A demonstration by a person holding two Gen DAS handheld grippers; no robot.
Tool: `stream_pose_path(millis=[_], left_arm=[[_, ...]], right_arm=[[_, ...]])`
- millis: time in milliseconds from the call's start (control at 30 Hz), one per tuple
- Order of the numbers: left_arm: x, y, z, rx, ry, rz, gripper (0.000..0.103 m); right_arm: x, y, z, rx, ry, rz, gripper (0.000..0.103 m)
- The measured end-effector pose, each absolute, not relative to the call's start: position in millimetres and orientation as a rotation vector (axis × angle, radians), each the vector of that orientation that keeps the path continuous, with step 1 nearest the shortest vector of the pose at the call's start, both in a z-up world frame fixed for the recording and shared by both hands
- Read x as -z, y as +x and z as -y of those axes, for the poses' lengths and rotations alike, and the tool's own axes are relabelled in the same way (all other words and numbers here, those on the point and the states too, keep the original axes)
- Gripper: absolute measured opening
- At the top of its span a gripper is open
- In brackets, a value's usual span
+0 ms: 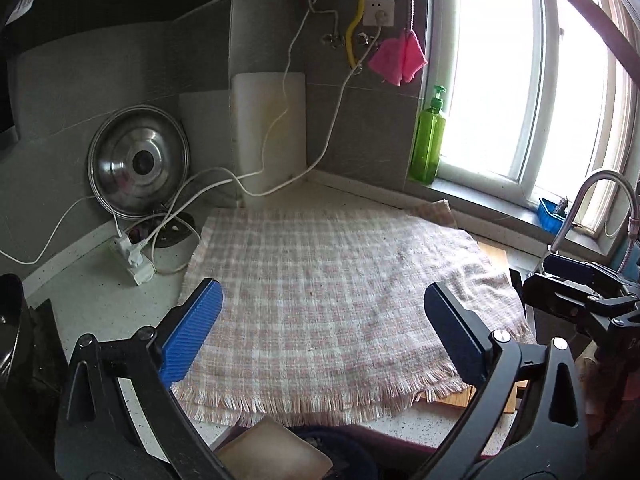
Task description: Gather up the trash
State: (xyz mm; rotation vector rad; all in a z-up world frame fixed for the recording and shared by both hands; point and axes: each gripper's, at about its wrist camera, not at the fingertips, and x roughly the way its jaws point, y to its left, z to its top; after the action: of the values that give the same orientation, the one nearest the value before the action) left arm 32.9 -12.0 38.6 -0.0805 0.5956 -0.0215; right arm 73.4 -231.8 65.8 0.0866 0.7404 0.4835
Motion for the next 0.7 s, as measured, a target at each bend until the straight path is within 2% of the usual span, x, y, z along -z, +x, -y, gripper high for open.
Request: stream_pose_path(millis=[700], left_arm=[[-62.4, 49.9, 15.9, 0.019, -0.074, -0.523, 0.103]], right_arm=[[-77.7, 94.5, 221.6, -0.483, 0.058, -0.673, 0.103]])
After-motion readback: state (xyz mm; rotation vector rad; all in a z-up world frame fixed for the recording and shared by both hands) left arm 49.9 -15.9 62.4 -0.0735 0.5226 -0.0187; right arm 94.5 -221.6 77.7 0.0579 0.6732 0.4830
